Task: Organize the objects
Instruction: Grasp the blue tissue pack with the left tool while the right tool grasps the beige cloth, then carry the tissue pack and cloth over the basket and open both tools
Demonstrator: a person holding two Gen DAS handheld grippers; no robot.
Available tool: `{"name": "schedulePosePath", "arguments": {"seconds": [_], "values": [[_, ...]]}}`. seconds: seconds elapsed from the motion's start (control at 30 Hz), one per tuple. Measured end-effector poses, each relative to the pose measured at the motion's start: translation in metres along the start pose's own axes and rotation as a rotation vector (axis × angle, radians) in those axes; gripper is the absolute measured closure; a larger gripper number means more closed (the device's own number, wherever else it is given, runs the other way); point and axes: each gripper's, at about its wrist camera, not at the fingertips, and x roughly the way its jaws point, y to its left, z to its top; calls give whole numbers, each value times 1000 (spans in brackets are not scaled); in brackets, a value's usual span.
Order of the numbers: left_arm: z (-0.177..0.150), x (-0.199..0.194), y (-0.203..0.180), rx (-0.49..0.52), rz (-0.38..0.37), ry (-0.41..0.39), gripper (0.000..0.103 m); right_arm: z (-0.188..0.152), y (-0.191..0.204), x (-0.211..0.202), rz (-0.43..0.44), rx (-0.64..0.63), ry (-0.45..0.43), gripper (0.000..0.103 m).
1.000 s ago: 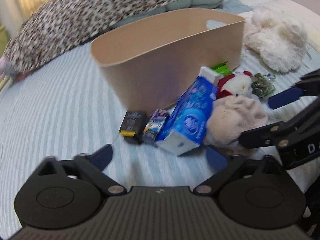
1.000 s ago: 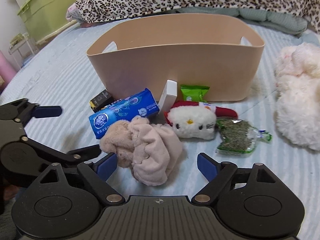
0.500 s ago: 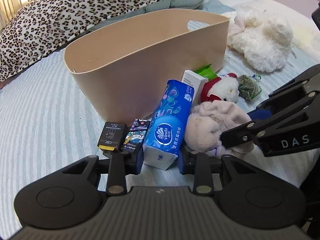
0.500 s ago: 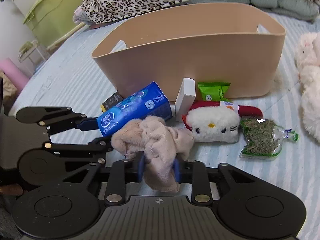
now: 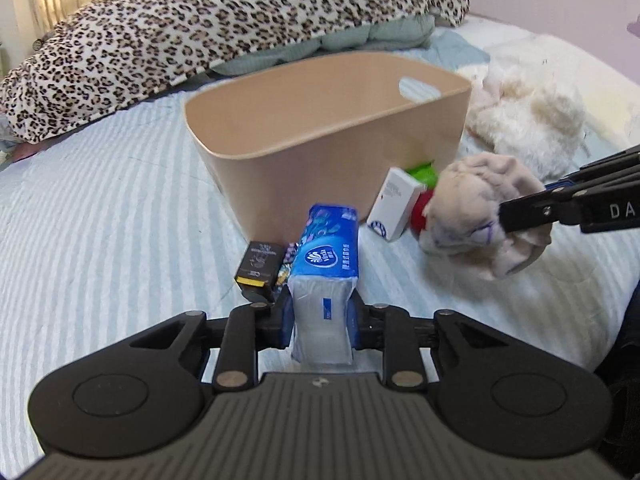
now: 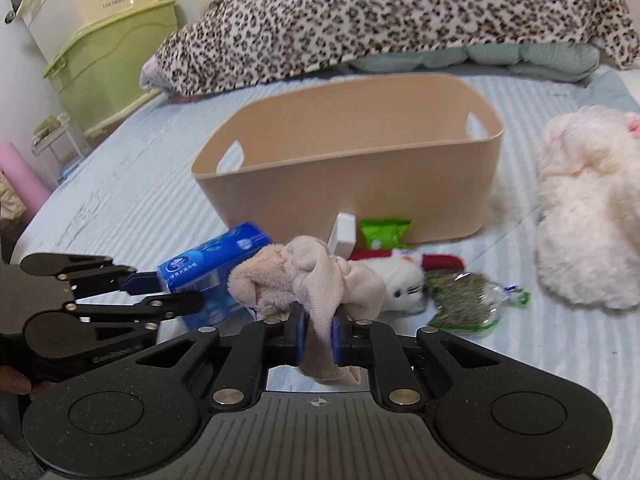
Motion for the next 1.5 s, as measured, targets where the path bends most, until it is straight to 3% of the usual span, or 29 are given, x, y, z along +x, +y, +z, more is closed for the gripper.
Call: {"name": "schedulePosePath", "arguments": {"seconds": [0.33, 0.6, 0.9, 1.13, 1.4, 1.5], "values": [[10, -24, 2, -19, 22, -54, 77, 22, -12, -35, -42, 0, -102, 91], [42, -67, 15, -47, 72, -210, 77, 50, -22, -46, -27, 17, -170, 91], [87, -40, 33, -76, 143, -265, 77, 101, -31, -38, -38, 12, -262, 91], [117, 20, 45, -116, 196, -190, 77, 135, -41, 3, -54, 23, -250, 91], [124, 76, 45, -115, 221, -53, 76, 140, -39, 57, -96, -23, -161, 90], [123, 84, 47, -129, 202, -6, 74, 135, -39, 64, -94, 4, -152, 84]]}}
